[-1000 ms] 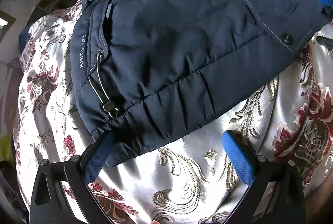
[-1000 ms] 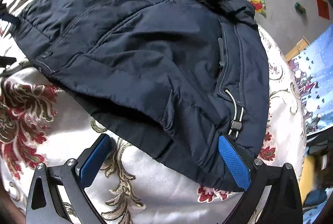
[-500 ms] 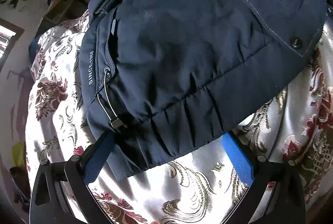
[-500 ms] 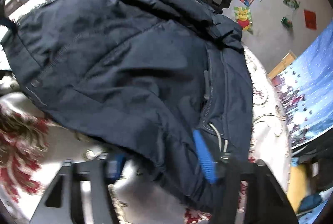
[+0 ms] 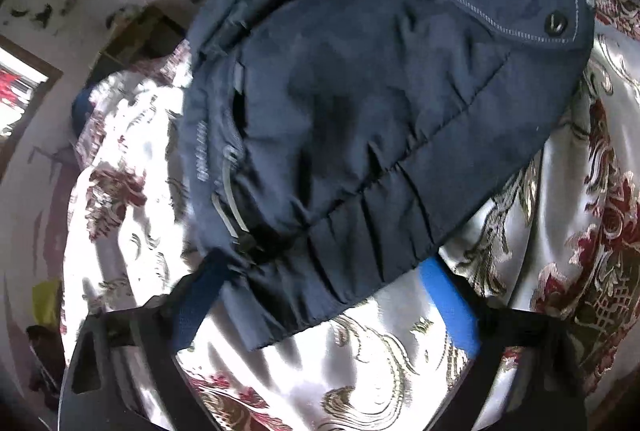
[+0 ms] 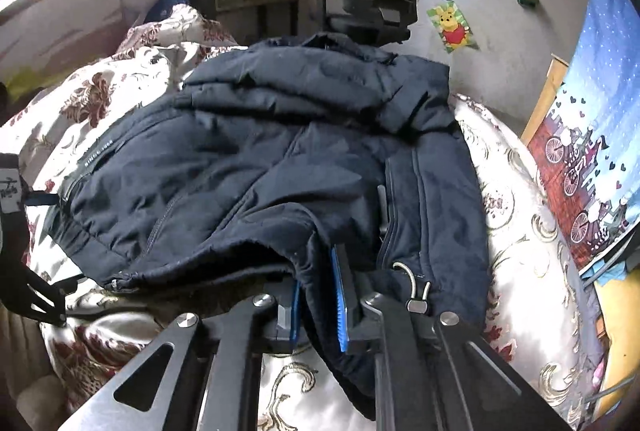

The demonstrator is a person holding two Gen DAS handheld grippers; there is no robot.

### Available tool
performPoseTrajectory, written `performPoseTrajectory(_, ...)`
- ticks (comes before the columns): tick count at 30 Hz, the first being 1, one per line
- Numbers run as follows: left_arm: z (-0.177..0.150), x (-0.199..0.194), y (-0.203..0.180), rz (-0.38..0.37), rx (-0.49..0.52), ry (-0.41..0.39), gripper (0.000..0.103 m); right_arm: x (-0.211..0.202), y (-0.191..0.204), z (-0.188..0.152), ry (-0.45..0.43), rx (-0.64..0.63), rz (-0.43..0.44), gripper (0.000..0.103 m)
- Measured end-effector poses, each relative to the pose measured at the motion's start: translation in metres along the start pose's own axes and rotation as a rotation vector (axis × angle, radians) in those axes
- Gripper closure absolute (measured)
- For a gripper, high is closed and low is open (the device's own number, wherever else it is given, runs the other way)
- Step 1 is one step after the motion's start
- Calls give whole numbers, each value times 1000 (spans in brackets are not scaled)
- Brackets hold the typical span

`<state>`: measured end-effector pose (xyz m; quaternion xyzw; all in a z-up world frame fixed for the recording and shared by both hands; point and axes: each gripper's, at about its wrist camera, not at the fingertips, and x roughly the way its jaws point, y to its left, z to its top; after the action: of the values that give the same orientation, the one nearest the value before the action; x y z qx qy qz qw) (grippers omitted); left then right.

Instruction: Fold large clothes

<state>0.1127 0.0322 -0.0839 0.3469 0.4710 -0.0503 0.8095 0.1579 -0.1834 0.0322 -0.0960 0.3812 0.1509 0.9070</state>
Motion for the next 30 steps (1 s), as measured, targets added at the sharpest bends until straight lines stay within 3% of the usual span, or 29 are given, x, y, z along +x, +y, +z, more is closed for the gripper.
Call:
performPoseTrajectory(1,0,-3,3,10,-8,-18,29,-1,1,0,-2,-8,-5,90)
performPoseTrajectory(3,1,-8,7,12,-30,-42,34,-2,2,-1,-6,-13,-11,91)
performPoseTrajectory(5,3,-11,12,-2,-48,-68,53,-3,0,-5,-13,-6,-10,91)
performPoseTrajectory(11,8,-32,10,-9,-37,-167,91,0,-7,-15,-15,27,-10,92)
performPoseTrajectory(17,13,-58,9,82,-50,-287,99,-12,-14,-26,-101,139,-11,95)
performPoseTrajectory(24,14,-106,38,73,-191,-430,100,-53,-12,-22,-239,139,-61,96)
performPoseTrajectory(30,11,-138,56,44,-247,-475,100,-83,-5,-22,-304,117,-68,97)
